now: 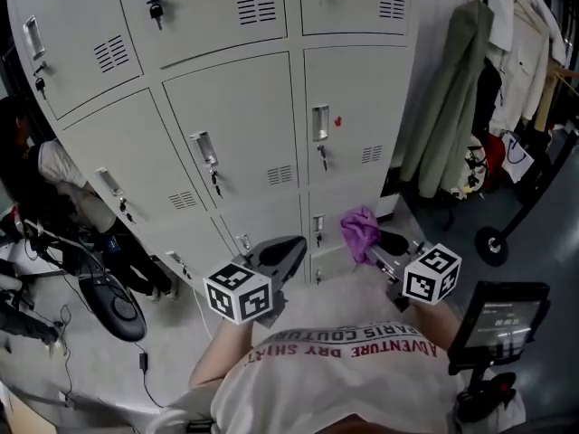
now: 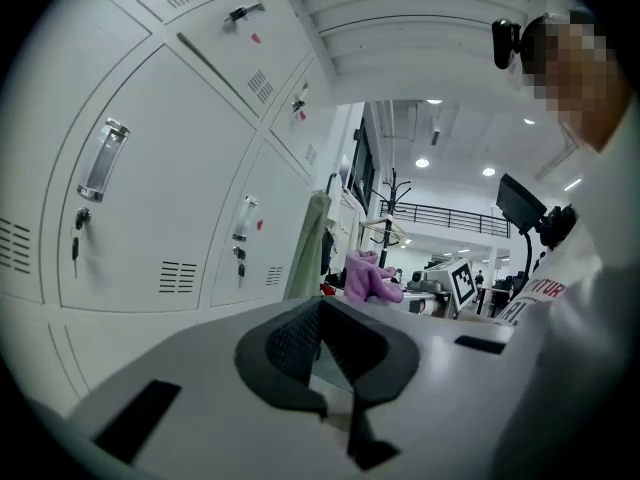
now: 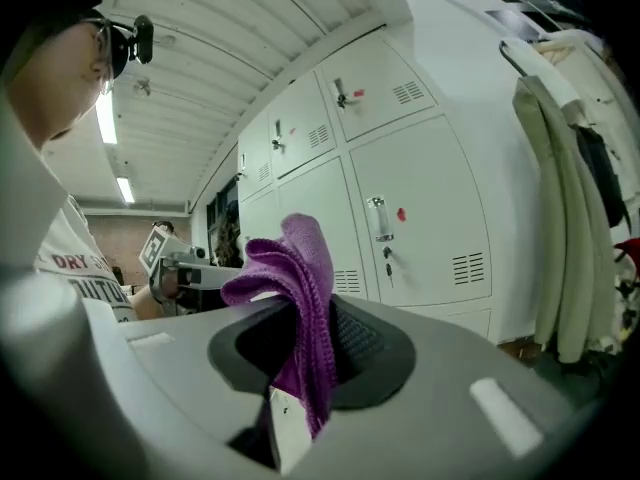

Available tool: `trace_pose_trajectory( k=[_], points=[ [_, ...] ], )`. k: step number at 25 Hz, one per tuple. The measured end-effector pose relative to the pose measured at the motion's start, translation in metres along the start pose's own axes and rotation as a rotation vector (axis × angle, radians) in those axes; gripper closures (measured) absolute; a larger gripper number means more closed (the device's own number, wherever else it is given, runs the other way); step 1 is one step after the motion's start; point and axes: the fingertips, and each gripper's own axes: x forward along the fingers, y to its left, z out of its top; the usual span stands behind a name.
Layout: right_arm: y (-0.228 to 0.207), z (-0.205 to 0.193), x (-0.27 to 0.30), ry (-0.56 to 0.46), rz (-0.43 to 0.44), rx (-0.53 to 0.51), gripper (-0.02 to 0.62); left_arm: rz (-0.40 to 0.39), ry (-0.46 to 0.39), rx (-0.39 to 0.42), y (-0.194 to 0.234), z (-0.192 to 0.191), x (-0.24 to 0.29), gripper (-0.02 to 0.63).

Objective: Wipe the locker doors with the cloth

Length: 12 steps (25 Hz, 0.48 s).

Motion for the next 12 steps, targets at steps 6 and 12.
trace_pose_trajectory(
  k=[6, 12],
  points=[
    [0.113, -0.047, -0.109, 0.009, 0.067, 0.006, 0.518, 0.026, -0.008, -0.007, -0.119, -0.058, -0.074, 0.606],
    [0.208, -0.116, -0.217, 0.088, 0.132, 0.066, 0.518, 0.121, 0.014, -0.075, -0.238, -0.139, -0.158, 0.606]
  ],
)
